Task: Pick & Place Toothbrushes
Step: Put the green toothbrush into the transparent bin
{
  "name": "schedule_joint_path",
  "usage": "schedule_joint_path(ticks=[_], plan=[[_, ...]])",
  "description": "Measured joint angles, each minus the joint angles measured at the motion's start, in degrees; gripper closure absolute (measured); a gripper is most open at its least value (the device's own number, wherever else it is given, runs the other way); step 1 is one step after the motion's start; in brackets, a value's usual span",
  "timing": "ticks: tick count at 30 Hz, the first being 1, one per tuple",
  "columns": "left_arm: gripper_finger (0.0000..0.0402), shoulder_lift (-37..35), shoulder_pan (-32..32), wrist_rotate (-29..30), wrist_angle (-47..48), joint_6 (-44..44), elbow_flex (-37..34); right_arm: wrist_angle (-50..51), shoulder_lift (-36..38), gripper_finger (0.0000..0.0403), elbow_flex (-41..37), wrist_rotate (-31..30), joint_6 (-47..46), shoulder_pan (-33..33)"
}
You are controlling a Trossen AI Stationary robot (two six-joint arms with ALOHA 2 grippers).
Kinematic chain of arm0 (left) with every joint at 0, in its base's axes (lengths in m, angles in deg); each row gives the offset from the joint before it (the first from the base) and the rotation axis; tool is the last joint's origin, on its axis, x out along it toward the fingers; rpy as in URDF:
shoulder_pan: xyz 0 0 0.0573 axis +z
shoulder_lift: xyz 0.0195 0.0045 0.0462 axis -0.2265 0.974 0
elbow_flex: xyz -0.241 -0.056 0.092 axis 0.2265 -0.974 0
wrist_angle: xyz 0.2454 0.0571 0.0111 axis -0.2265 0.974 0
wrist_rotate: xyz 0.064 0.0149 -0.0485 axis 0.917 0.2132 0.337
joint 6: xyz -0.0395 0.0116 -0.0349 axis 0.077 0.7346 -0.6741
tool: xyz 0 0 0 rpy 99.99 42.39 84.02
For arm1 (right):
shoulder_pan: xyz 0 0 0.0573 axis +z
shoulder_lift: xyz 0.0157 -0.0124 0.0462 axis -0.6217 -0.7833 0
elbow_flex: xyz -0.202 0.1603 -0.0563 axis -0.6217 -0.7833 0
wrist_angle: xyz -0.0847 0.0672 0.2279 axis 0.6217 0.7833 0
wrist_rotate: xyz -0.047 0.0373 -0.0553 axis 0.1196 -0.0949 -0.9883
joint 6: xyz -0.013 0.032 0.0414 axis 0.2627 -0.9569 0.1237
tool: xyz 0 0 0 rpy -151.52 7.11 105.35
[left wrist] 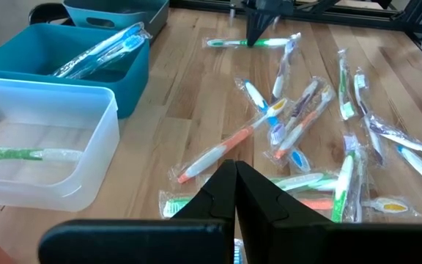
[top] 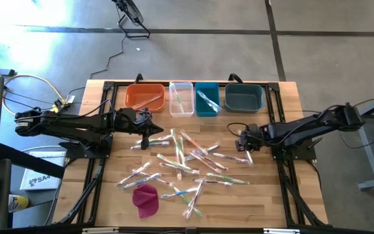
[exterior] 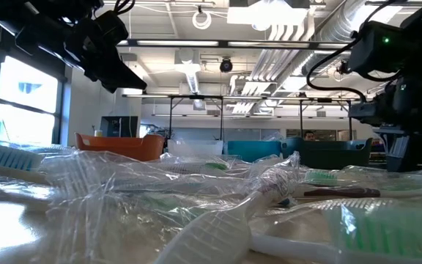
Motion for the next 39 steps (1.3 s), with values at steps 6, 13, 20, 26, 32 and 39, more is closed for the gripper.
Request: schedule_joint_path(ticks=[6, 13, 20, 26, 32, 39], plan=[[0.0401, 0.0, 0.0, 0.0, -0.02, 0.0, 0.0, -0.85, 3.67, 0.0395, -0.1, -2.42, 2.04, -0.12], [0.0401, 0.0, 0.0, 0.0, -0.08, -0.02, 0.0, -4.51, 7.71, 0.0396, -0.08, -2.94, 6.82, -0.2], [0.0401, 0.0, 0.0, 0.0, -0.13, -0.02, 0.0, -13.22, 11.7, 0.0396, 0.05, -3.98, 14.27, -0.17], [0.0401, 0.0, 0.0, 0.0, -0.72, -0.23, 0.0, -20.76, 14.12, 0.0396, 0.12, -6.75, 21.14, -0.17], [0.0401, 0.0, 0.0, 0.0, -3.27, -3.45, 0.0, -30.02, 13.76, 0.0396, 0.19, -9.54, 30.16, -0.15], [0.0401, 0.02, 0.0, 2.15, -6.22, -6.42, 0.0, -35.23, 13.68, 0.0396, 0.23, -12.2, 39.09, -0.15]])
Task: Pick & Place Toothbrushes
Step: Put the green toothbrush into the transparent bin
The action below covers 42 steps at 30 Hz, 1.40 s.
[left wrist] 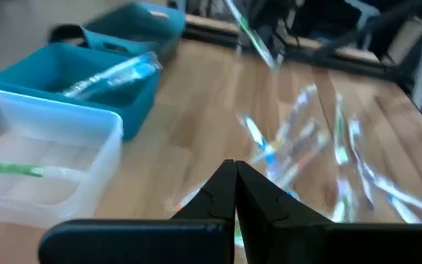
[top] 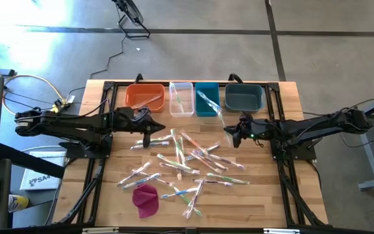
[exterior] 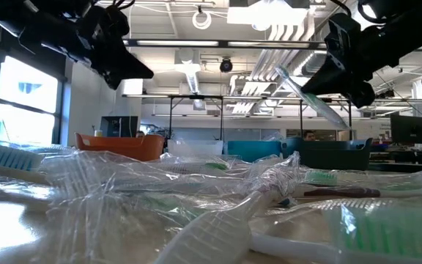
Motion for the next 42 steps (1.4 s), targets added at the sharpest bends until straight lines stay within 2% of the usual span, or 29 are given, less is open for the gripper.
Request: schedule_joint_path(ticks=[8, 11, 15, 20, 25, 28, 32, 34, 37, 42], plan=[[0.04, 0.0, 0.02, 5.89, -8.76, -2.1, -0.02, -5.93, -1.44, 0.0396, 0.0, -2.15, 9.02, 0.0], [0.04, 0.0, 0.07, 8.72, -9.5, -1.78, -0.02, -9.22, -3.55, 0.0396, 0.03, -2.18, 11.6, 0.0], [0.04, 0.01, 0.09, 9.1, -9.51, -1.07, -0.02, -12.78, -6.92, 0.0396, 0.02, -2.03, 13.68, 0.0], [0.0365, 1.64, 0.53, 9.03, -11.69, -1.06, 0.01, -17.69, -11.18, 0.0396, 0.02, -1.94, 15.91, 0.0], [0.0301, 5.7, 4.36, 6.54, -17.05, -1.37, 0.07, -24.17, -14.7, 0.0396, 0.0, -1.27, 18.51, 0.0], [0.0277, 9.3, 6.46, 4.45, -23.2, -1.53, 0.07, -28.63, -16.71, 0.0396, 0.0, 0.55, 20.49, -0.02], [0.027, 14.3, 8.04, -7.86, -33.04, -1.2, 0.07, -33.93, -19.28, 0.0396, 0.02, 2.13, 22.0, 0.0], [0.027, 17.02, 7.9, -11.57, -37.85, -1.1, 0.07, -36.06, -20.43, 0.0396, 0.02, 2.56, 22.16, -0.02], [0.027, 20.26, 7.89, -12.71, -41.87, -1.07, 0.61, -38.96, -21.96, 0.0396, 0.02, 2.63, 22.19, 0.0], [0.027, 25.21, 7.89, -13.73, -41.82, -0.61, 4.14, -43.05, -24.25, 0.0396, 0.02, 3.02, 22.19, -0.01]])
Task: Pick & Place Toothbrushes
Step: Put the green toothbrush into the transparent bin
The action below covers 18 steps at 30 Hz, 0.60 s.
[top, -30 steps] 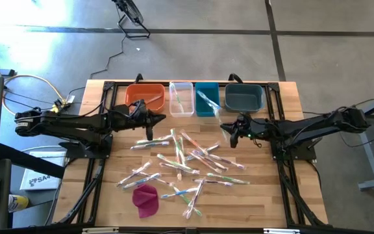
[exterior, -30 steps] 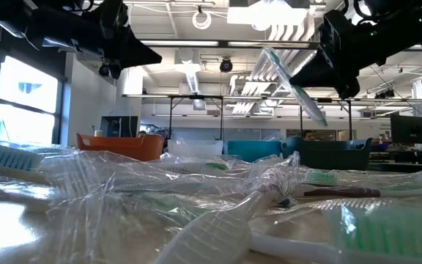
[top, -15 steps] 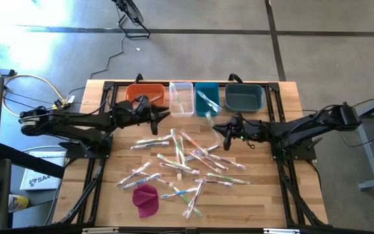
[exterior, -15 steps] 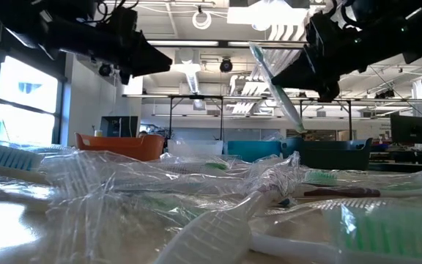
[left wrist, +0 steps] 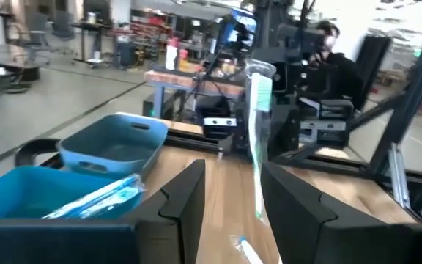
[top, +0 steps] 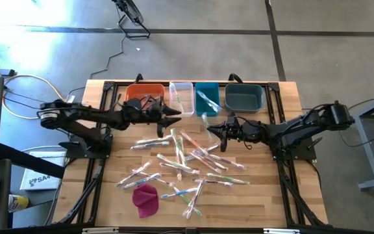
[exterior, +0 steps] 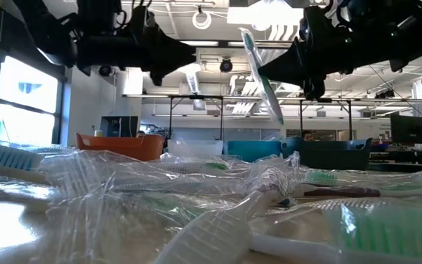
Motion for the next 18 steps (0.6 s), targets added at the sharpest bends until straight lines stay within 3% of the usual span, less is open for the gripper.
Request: schedule_joint_path(ticks=[6, 18], plan=[[0.027, 4.94, -0.03, -7.86, 0.06, 2.48, 4.89, -5.13, -2.86, 0.0396, 0.0, 1.49, 0.19, 0.01], [0.027, 12.37, 0.0, -8.01, 0.39, 1.09, 11.33, -8.12, -4.93, 0.0396, 0.0, 1.51, 0.31, 0.01]])
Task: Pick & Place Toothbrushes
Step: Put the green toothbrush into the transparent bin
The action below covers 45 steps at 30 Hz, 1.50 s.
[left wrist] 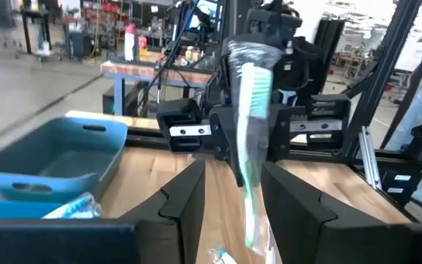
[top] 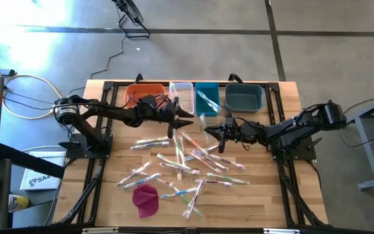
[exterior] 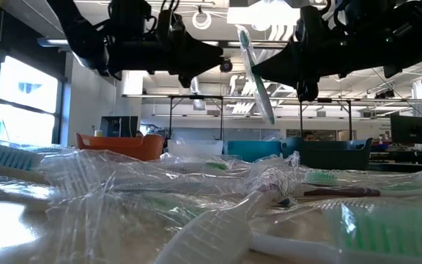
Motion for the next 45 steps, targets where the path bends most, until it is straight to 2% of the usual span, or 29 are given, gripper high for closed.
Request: schedule_joint_path(ticks=[6, 9, 21, 45], plan=[[0.027, 3.87, -0.19, -5.02, -0.16, -1.6, 4.18, -0.14, 0.0, 0.0396, 0.0, 0.0, 0.04, 0.0], [0.027, 5.37, -0.62, -5.75, -0.02, -1.77, 6.22, -0.11, 0.0, 0.0396, 0.0, 0.0, 0.04, 0.0], [0.027, 8.01, -2.38, -5.22, 2.67, -1.52, 10.96, 0.54, 0.02, 0.0396, 0.0, 0.05, 0.15, 0.02], [0.0273, 8.01, -4.17, -0.96, 3.48, -0.23, 10.94, 0.79, 0.04, 0.0396, 0.0, -0.22, 1.05, 0.02]])
